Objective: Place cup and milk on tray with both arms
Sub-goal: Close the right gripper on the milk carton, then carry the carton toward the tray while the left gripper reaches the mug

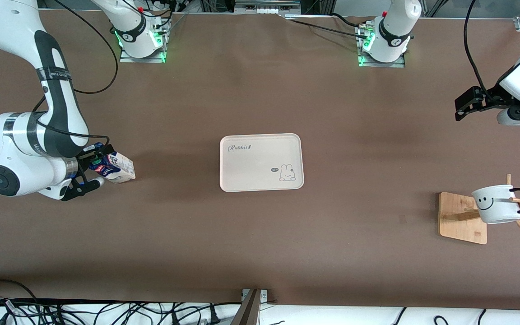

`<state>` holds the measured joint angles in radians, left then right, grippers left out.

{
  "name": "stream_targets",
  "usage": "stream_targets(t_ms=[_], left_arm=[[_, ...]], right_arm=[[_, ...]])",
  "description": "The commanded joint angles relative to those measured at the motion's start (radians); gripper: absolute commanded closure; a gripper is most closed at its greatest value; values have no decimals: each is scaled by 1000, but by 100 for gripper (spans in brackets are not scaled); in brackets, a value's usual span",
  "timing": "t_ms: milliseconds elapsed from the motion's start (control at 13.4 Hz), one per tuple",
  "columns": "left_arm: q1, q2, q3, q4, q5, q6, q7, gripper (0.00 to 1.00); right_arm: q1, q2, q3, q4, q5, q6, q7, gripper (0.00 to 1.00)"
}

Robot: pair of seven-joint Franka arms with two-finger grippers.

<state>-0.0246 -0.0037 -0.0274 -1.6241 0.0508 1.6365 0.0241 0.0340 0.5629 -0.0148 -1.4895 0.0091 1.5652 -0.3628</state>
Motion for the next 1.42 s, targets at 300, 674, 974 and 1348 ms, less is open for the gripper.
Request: stream_targets(t_ms=[300,674,974,1348], left_arm=[[2,16,-2,35,-17,-23,-3,0],[0,16,-2,35,-17,-23,-1,0],[-2,36,-2,39,-17,-23,-7,0],[9,157,3,110,1,-23,-23,0]], right_arm=[[0,-17,3,0,17,-20,-15,42],[0,-24,3,3,17,-22,-15,48],[0,-61,1,5,51,-69,-15,50],[0,-118,3,5,66,-115,-1,52]])
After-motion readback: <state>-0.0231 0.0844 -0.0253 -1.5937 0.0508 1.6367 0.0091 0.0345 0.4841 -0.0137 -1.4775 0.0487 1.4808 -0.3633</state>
